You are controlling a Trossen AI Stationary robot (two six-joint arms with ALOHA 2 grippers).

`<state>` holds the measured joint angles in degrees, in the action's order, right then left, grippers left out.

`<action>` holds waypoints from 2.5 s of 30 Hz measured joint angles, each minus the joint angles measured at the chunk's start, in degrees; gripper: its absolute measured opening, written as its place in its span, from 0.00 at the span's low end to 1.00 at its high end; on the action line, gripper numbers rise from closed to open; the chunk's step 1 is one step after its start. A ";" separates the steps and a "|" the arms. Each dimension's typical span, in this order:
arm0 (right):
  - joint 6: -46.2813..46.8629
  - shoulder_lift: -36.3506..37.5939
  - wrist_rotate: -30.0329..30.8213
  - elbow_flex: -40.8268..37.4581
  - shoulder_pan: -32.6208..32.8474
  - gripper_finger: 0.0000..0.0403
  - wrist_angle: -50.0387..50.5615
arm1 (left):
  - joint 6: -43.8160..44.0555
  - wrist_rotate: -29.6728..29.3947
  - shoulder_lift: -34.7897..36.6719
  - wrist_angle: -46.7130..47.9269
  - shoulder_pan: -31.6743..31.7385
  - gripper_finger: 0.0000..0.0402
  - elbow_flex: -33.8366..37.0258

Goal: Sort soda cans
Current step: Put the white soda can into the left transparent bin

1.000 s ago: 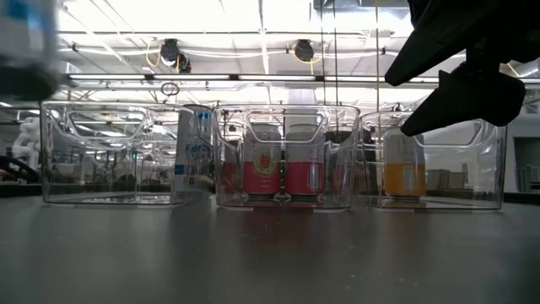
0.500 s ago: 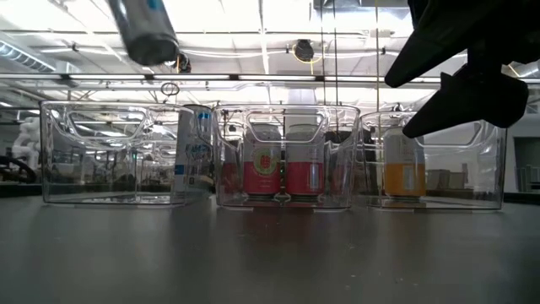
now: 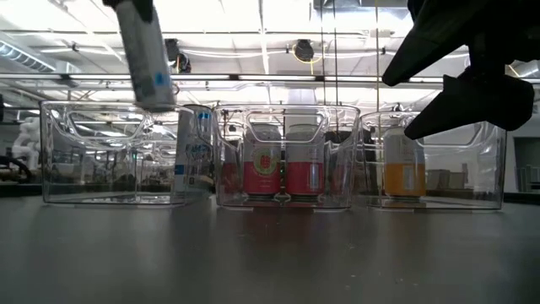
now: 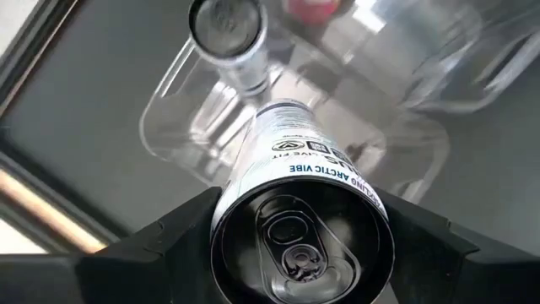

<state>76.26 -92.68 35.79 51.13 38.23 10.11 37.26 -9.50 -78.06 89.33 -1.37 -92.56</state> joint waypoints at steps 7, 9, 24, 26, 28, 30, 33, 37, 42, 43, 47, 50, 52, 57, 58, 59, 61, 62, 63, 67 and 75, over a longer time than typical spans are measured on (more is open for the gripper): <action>2.47 0.00 0.02 0.00 0.01 0.78 0.00 | -7.50 0.28 -0.16 -5.21 3.55 0.69 12.53; 2.59 0.00 0.02 -0.01 0.01 0.78 0.00 | -9.46 0.26 -0.16 -8.44 4.99 0.69 15.74; 5.08 0.00 -0.02 0.00 0.01 0.78 0.02 | -22.68 3.94 -0.09 -21.69 20.89 0.69 26.72; 5.14 -0.01 -0.02 -0.01 0.00 0.78 0.00 | -23.11 5.01 -0.11 -23.25 22.06 0.69 26.72; 5.19 0.00 -0.02 0.00 0.01 0.78 0.00 | -23.19 5.31 -0.11 -24.17 22.77 0.69 26.72; 5.19 -0.01 -0.02 0.00 0.01 0.78 0.00 | -23.09 5.54 -0.13 -24.72 23.26 0.69 26.72; 5.19 -0.01 -0.02 0.00 -0.01 0.78 0.00 | -22.99 5.55 -0.13 -24.79 23.56 0.69 26.72; 5.60 -0.02 -0.02 0.00 -0.01 0.78 0.00 | -22.73 5.51 -0.13 -24.58 23.56 0.69 26.72; 5.60 0.00 -0.02 0.00 -0.01 0.78 0.00 | -20.57 5.55 -0.13 -24.31 23.52 0.69 26.72; 5.60 -0.01 -0.02 -0.01 -0.01 0.78 0.00 | -19.75 5.55 -0.13 -24.42 23.52 0.69 26.72; 5.60 0.00 -0.02 0.00 -0.01 0.78 0.00 | -19.71 5.59 -0.13 -24.64 23.50 0.69 26.72; 5.60 0.00 -0.02 -0.02 -0.01 0.78 0.00 | -19.56 5.60 -0.16 -24.75 23.50 0.69 26.72; 5.60 -0.01 -0.02 0.00 -0.01 0.78 0.00 | -19.59 5.62 -0.16 -24.77 23.50 0.69 26.72; 5.60 0.00 -0.02 -0.01 -0.01 0.78 0.00 | -19.59 6.05 -0.16 -24.77 23.48 0.69 26.72; 5.60 0.00 -0.02 0.00 -0.01 0.78 -0.02 | -19.60 6.38 -0.16 -24.75 23.48 0.69 26.72; 5.60 0.00 -0.02 -0.01 -0.02 0.78 0.00 | -19.57 6.59 -0.16 -24.73 23.48 0.70 26.72; 5.59 0.00 -0.02 -0.01 -0.01 0.78 0.00 | -19.54 6.60 -0.16 -24.75 23.48 0.71 26.72; 5.60 0.00 -0.02 0.00 -0.01 0.78 0.00 | -19.54 6.71 -0.16 -24.79 23.48 0.73 26.72; 5.60 -0.01 -0.02 -0.02 -0.01 0.78 -0.01 | -19.54 6.71 -0.16 -24.90 23.48 0.74 26.72; 5.60 0.00 -0.02 0.00 -0.01 0.78 0.00 | -19.54 6.56 -0.16 -25.10 23.48 0.80 26.67; 5.58 0.00 -0.02 -0.02 -0.03 0.78 -0.01 | -19.56 6.32 -0.16 -24.48 23.48 0.81 26.65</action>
<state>81.84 -92.69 35.77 51.12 38.20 10.10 17.69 -3.18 -78.22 64.85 22.11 -65.91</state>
